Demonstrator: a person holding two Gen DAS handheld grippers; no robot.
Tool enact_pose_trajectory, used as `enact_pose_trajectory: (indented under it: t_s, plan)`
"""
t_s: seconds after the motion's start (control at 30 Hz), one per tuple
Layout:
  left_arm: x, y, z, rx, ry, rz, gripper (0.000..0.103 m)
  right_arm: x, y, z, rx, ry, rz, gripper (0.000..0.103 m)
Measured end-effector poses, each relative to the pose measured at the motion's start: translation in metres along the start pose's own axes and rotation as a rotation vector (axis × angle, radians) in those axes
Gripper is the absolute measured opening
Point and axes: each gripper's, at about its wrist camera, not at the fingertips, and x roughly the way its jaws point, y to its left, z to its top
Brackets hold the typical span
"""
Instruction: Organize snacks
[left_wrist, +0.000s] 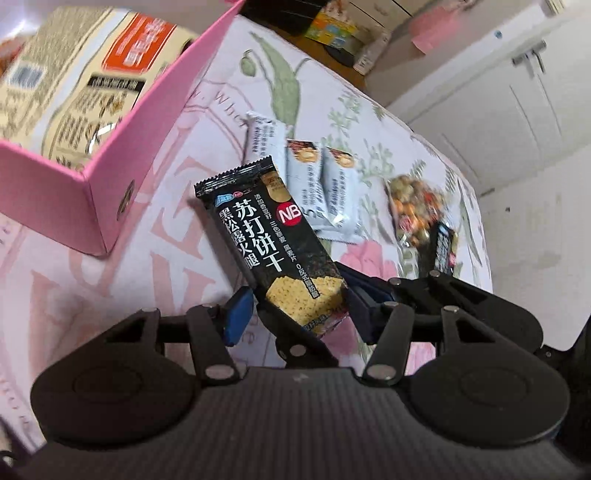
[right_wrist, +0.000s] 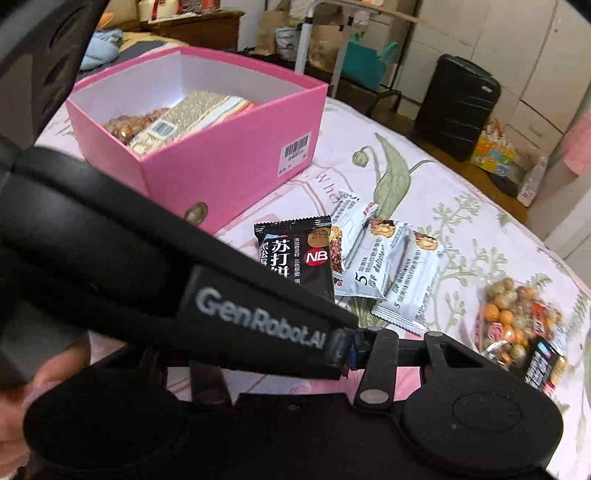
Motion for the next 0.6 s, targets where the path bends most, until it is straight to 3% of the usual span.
enact_pose_trajectory:
  t_s: [0.27,0.43,0.6]
  plan:
    - [-0.044,-0.023,-0.012,0.108,0.03,-0.001,0.054,-0.041,0.007,-0.006,0.15,-0.032,-0.006,0.052]
    - [-0.075,-0.031,-0.011,0.164,0.013,0.012,0.054,-0.058,0.018,0.0,0.139,-0.081,-0.014,0.052]
    - [-0.115,-0.029,0.001,0.177,-0.064,0.005,0.054,-0.08,0.033,0.019,0.09,-0.145,-0.036,0.052]
